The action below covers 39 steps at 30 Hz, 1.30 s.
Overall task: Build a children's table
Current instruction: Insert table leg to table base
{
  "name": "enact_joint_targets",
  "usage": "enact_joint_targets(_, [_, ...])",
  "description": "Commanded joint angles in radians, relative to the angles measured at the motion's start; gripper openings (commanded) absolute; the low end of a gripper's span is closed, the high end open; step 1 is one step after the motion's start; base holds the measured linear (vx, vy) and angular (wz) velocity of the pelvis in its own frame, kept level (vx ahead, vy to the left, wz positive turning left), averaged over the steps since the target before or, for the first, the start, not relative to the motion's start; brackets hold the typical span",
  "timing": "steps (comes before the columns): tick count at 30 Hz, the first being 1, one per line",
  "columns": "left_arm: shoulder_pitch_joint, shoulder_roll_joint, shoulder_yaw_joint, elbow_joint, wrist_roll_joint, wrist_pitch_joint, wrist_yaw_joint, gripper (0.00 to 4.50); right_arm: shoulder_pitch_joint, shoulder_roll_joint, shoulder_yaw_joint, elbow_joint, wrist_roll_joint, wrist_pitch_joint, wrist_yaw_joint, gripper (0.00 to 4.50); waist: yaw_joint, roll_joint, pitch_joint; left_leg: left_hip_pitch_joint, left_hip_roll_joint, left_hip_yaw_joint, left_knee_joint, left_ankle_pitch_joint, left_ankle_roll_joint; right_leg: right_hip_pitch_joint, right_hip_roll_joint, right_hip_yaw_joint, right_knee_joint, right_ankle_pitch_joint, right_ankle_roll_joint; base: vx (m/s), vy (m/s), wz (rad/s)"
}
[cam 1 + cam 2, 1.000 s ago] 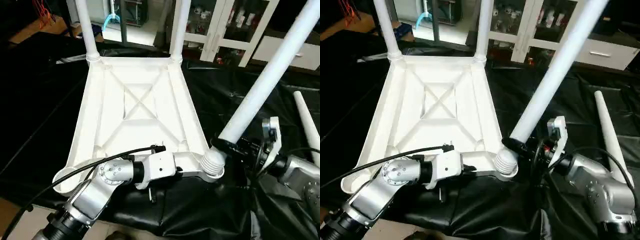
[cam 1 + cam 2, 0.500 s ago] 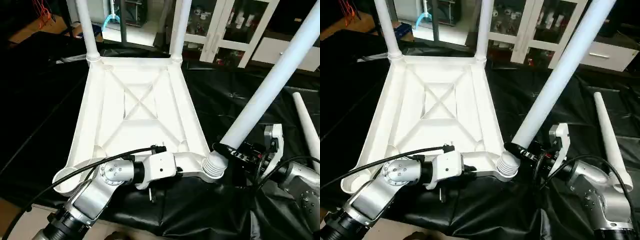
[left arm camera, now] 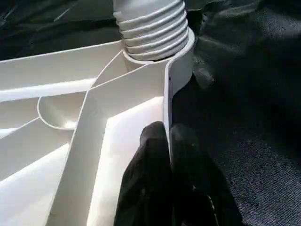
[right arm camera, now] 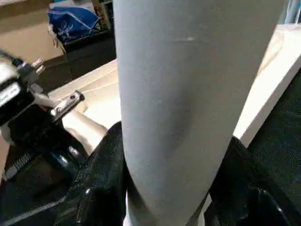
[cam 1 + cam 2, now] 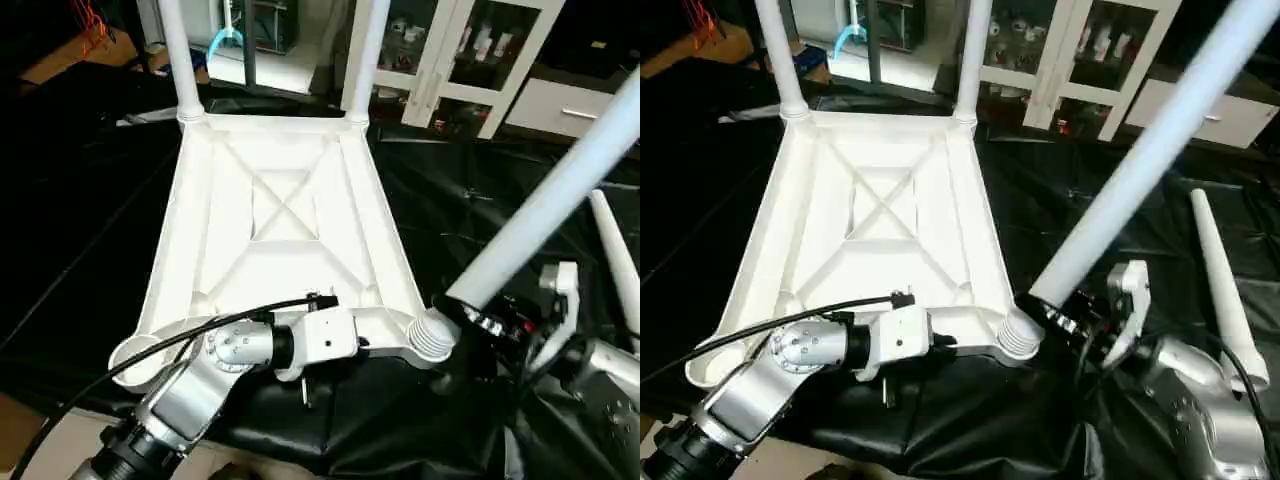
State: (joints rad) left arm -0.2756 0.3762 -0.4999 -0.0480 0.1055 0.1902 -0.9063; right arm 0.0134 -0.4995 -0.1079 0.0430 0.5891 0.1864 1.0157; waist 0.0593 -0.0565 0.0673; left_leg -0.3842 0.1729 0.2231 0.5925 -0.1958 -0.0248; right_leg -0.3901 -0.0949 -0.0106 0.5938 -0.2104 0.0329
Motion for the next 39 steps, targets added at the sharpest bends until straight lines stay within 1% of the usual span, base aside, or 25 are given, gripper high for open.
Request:
enact_joint_targets(1, [0.018,0.0,-0.014,0.032,-0.009,0.005,-0.001,0.0,0.047,-0.023,0.005,0.044,-0.084,-0.011,-0.004,1.84,-0.009,-0.006,-0.03,0.03,0.07,-0.038,-0.094,-0.298,0.011,0.001,-0.044,0.03,-0.081,-0.246,-0.167,0.0,0.0,0.0])
enact_joint_targets(2, [0.018,0.0,-0.014,0.032,-0.009,0.005,-0.001,0.0,0.047,-0.023,0.006,0.044,-0.084,-0.011,-0.003,1.84,-0.008,-0.007,-0.03,0.03,0.07,-0.038,-0.094,-0.296,0.012,0.001,-0.044,0.029,-0.08,-0.245,-0.168,0.0,0.0,0.0])
enact_joint_targets(4, [0.018,-0.001,-0.013,0.031,-0.008,0.006,-0.001,0.0,0.062,-0.028,0.014,0.044,-0.089,-0.032,0.011,1.84,-0.009,-0.008,-0.027,0.026,0.07,-0.04,-0.096,-0.3,0.016,0.003,-0.047,0.029,-0.083,-0.272,-0.163,0.0,0.0,0.0])
enact_joint_targets(7, [0.018,-0.002,-0.013,0.031,-0.008,0.007,-0.001,0.0,0.076,-0.033,0.022,0.052,-0.098,-0.059,0.028,1.84,-0.01,-0.008,-0.026,0.029,0.071,-0.042,-0.097,-0.326,0.007,0.0,-0.049,0.03,-0.089,-0.324,-0.152,0.0,0.0,0.0])
enact_joint_targets(8, [0.018,-0.002,-0.014,0.032,-0.008,0.007,-0.002,0.0,0.081,-0.038,0.029,0.061,-0.107,-0.076,0.041,1.84,-0.01,-0.007,-0.026,0.029,0.071,-0.043,-0.097,-0.328,0.006,0.0,-0.049,0.03,-0.089,-0.327,-0.151,0.0,0.0,0.0])
enact_joint_targets(10, [0.016,-0.003,-0.013,0.034,-0.006,0.007,-0.003,0.0,0.084,-0.051,0.053,0.093,-0.13,-0.12,0.083,1.84,-0.011,-0.006,-0.025,0.03,0.071,-0.042,-0.097,-0.334,0.005,0.0,-0.047,0.03,-0.087,-0.301,-0.159,0.0,0.0,0.0])
enact_joint_targets(11, [0.016,-0.003,-0.013,0.034,-0.006,0.007,-0.003,0.0,0.082,-0.054,0.059,0.099,-0.134,-0.13,0.094,1.84,-0.011,-0.006,-0.025,0.03,0.071,-0.042,-0.098,-0.337,0.005,0.0,-0.046,0.03,-0.088,-0.301,-0.159,0.0,0.0,0.0])
enact_joint_targets(13, [0.015,-0.004,-0.013,0.034,-0.006,0.007,-0.003,0.0,0.081,-0.058,0.069,0.105,-0.141,-0.14,0.108,1.84,-0.011,-0.006,-0.026,0.031,0.071,-0.042,-0.098,-0.332,0.008,0.002,-0.046,0.03,-0.087,-0.284,-0.163,0.0,0.0,0.0])
enact_joint_targets(14, [0.015,-0.004,-0.013,0.035,-0.006,0.007,-0.003,0.0,0.08,-0.063,0.08,0.109,-0.15,-0.149,0.12,1.84,-0.011,-0.009,-0.026,0.03,0.071,-0.042,-0.097,-0.331,0.01,0.002,-0.046,0.03,-0.087,-0.282,-0.164,0.0,0.0,0.0])
enact_joint_targets(15, [0.015,-0.004,-0.013,0.035,-0.005,0.007,-0.003,0.0,0.079,-0.066,0.089,0.113,-0.155,-0.153,0.13,1.84,-0.011,-0.008,-0.026,0.03,0.072,-0.042,-0.097,-0.331,0.01,0.002,-0.047,0.03,-0.086,-0.282,-0.165,0.0,0.0,0.0])
enact_joint_targets(16, [0.015,-0.005,-0.013,0.036,-0.005,0.007,-0.003,0.0,0.077,-0.071,0.099,0.117,-0.16,-0.158,0.142,1.84,-0.012,-0.01,-0.026,0.028,0.071,-0.043,-0.098,-0.329,0.013,0.004,-0.047,0.03,-0.086,-0.284,-0.166,0.0,0.0,0.0])
enact_joint_targets(17, [0.015,-0.005,-0.013,0.036,-0.004,0.007,-0.002,0.0,0.076,-0.076,0.107,0.119,-0.164,-0.163,0.153,1.84,-0.012,-0.009,-0.025,0.028,0.072,-0.043,-0.098,-0.333,0.013,0.004,-0.047,0.03,-0.088,-0.294,-0.165,0.0,0.0,0.0])
enact_joint_targets(19, [0.015,-0.006,-0.013,0.037,-0.004,0.008,-0.002,0.0,0.072,-0.083,0.119,0.126,-0.168,-0.169,0.171,1.84,-0.012,-0.01,-0.027,0.028,0.072,-0.044,-0.098,-0.333,0.013,0.005,-0.048,0.03,-0.088,-0.302,-0.161,0.0,0.0,0.0])
enact_joint_targets(20, [0.015,-0.006,-0.013,0.037,-0.003,0.008,-0.001,0.0,0.069,-0.089,0.128,0.13,-0.167,-0.167,0.185,1.84,-0.012,-0.011,-0.026,0.03,0.072,-0.044,-0.098,-0.333,0.014,0.003,-0.048,0.03,-0.089,-0.3,-0.161,0.0,0.0,0.0])
enact_joint_targets(22, [0.014,-0.006,-0.013,0.038,-0.003,0.008,0.0,0.0,0.064,-0.098,0.144,0.139,-0.169,-0.159,0.21,1.84,-0.013,-0.012,-0.027,0.028,0.072,-0.044,-0.098,-0.332,0.017,0.004,-0.047,0.03,-0.087,-0.294,-0.164,0.0,0.0,0.0])
enact_joint_targets(23, [0.014,-0.006,-0.013,0.038,-0.003,0.008,0.0,0.0,0.064,-0.1,0.147,0.14,-0.17,-0.156,0.214,1.84,-0.012,-0.011,-0.028,0.029,0.072,-0.044,-0.097,-0.329,0.018,0.004,-0.047,0.03,-0.087,-0.288,-0.165,0.0,0.0,0.0])
enact_joint_targets(25, [0.014,-0.007,-0.013,0.038,-0.003,0.009,0.001,0.0,0.061,-0.109,0.158,0.143,-0.17,-0.142,0.228,1.84,-0.013,-0.013,-0.028,0.027,0.072,-0.044,-0.098,-0.32,0.022,0.006,-0.046,0.029,-0.085,-0.273,-0.168,0.0,0.0,0.0])
enact_joint_targets(28, [0.015,-0.007,-0.013,0.037,-0.003,0.009,0.002,0.0,0.059,-0.113,0.167,0.151,-0.162,-0.13,0.245,1.84,-0.011,-0.013,-0.028,0.03,0.073,-0.042,-0.096,-0.321,0.025,0.005,-0.047,0.03,-0.086,-0.27,-0.173,0.0,0.0,0.0])
enact_joint_targets(29, [0.014,-0.008,-0.013,0.038,-0.002,0.009,0.001,0.0,0.057,-0.113,0.169,0.154,-0.157,-0.128,0.251,1.84,-0.011,-0.013,-0.03,0.028,0.072,-0.042,-0.096,-0.314,0.027,0.007,-0.047,0.03,-0.085,-0.261,-0.175,0.0,0.0,0.0])
enact_joint_targets(33, [0.013,-0.009,-0.015,0.039,-0.001,0.009,0.001,0.0,0.049,-0.121,0.186,0.163,-0.153,-0.133,0.288,1.84,-0.012,-0.013,-0.032,0.027,0.073,-0.043,-0.096,-0.312,0.03,0.008,-0.046,0.028,-0.084,-0.253,-0.178,0.0,0.0,0.0])
enact_joint_targets(34, [0.013,-0.01,-0.015,0.039,-0.002,0.009,0.001,0.0,0.048,-0.124,0.192,0.164,-0.15,-0.127,0.298,1.84,-0.011,-0.013,-0.032,0.029,0.074,-0.043,-0.096,-0.313,0.03,0.007,-0.046,0.029,-0.084,-0.248,-0.18,0.0,0.0,0.0])
enact_joint_targets(36, [0.012,-0.01,-0.015,0.04,-0.001,0.009,0.002,0.0,0.042,-0.137,0.214,0.167,-0.146,-0.11,0.331,1.84,-0.011,-0.014,-0.034,0.029,0.073,-0.043,-0.095,-0.309,0.031,0.009,-0.046,0.028,-0.082,-0.238,-0.183,0.0,0.0,0.0])
enact_joint_targets(37, [0.012,-0.011,-0.015,0.04,-0.001,0.01,0.002,0.0,0.04,-0.141,0.22,0.169,-0.145,-0.106,0.341,1.84,-0.01,-0.015,-0.034,0.029,0.074,-0.042,-0.095,-0.303,0.035,0.01,-0.045,0.028,-0.082,-0.229,-0.185,0.0,0.0,0.0])
enact_joint_targets(39, [0.011,-0.011,-0.015,0.04,-0.001,0.01,0.002,0.0,0.039,-0.143,0.226,0.17,-0.142,-0.101,0.353,1.84,-0.008,-0.013,-0.034,0.032,0.074,-0.041,-0.094,-0.301,0.037,0.008,-0.046,0.029,-0.082,-0.223,-0.189,0.0,0.0,0.0])
